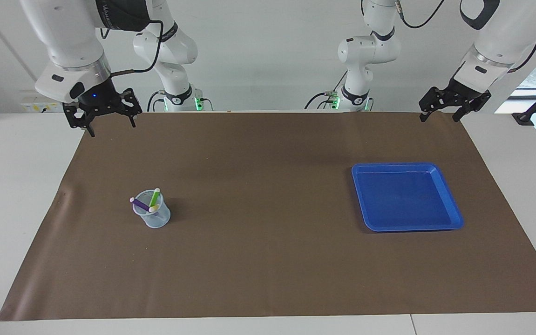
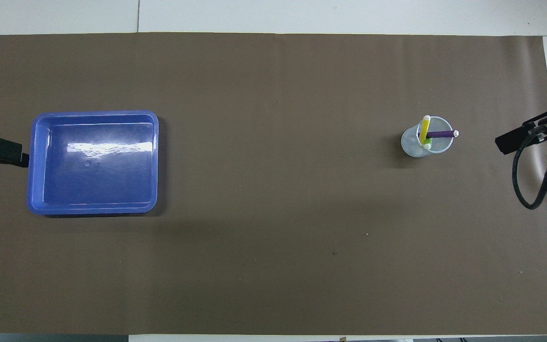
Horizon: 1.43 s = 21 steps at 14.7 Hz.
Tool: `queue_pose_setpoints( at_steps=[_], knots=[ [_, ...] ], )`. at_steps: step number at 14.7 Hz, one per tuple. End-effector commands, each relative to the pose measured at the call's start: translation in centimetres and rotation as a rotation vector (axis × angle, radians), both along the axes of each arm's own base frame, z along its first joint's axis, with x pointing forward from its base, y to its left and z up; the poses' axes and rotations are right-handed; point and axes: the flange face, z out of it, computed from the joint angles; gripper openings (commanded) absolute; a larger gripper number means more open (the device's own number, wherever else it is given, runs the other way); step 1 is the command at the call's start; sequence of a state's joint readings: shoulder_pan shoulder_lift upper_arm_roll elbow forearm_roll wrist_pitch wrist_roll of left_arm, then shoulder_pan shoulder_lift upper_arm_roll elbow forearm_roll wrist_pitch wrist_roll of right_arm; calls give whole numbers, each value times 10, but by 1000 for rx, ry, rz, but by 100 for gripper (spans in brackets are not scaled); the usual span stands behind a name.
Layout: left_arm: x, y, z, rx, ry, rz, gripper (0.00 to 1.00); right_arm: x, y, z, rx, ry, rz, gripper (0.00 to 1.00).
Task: Transfer and insert pens with both arms
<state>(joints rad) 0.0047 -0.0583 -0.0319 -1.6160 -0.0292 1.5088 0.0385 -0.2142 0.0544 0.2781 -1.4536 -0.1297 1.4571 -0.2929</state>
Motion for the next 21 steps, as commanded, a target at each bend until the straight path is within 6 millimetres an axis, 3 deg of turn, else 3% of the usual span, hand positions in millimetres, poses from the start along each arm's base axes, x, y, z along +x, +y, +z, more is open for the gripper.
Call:
queue_pose_setpoints(
  at_steps=[1, 4, 6, 7, 9, 10, 14, 21],
  knots=[
    [-3, 4, 0, 16, -17, 5, 100, -8, -6, 2, 36, 23, -120, 100],
    [-3, 5, -1, 14, -23, -2, 100, -18, -24, -3, 30, -3, -186, 100],
    [-2, 6, 0, 16, -34, -14, 100, -24, -62, -19, 50, -3, -259, 100],
    [-3, 6, 0, 15, -30, -37, 100, -23, -65, -22, 85, -2, -275, 100],
    [-3, 6, -1, 15, -25, -36, 100, -24, -57, -18, 102, -2, -264, 100],
    [-4, 6, -1, 15, -21, -39, 100, -23, -42, -15, 96, -3, -236, 100],
    [-3, 5, 0, 15, -30, -38, 100, -36, -45, -5, 91, -12, -239, 100],
    [-3, 6, 0, 15, -27, -36, 100, -25, -20, -6, 82, -13, -210, 100]
  ],
)
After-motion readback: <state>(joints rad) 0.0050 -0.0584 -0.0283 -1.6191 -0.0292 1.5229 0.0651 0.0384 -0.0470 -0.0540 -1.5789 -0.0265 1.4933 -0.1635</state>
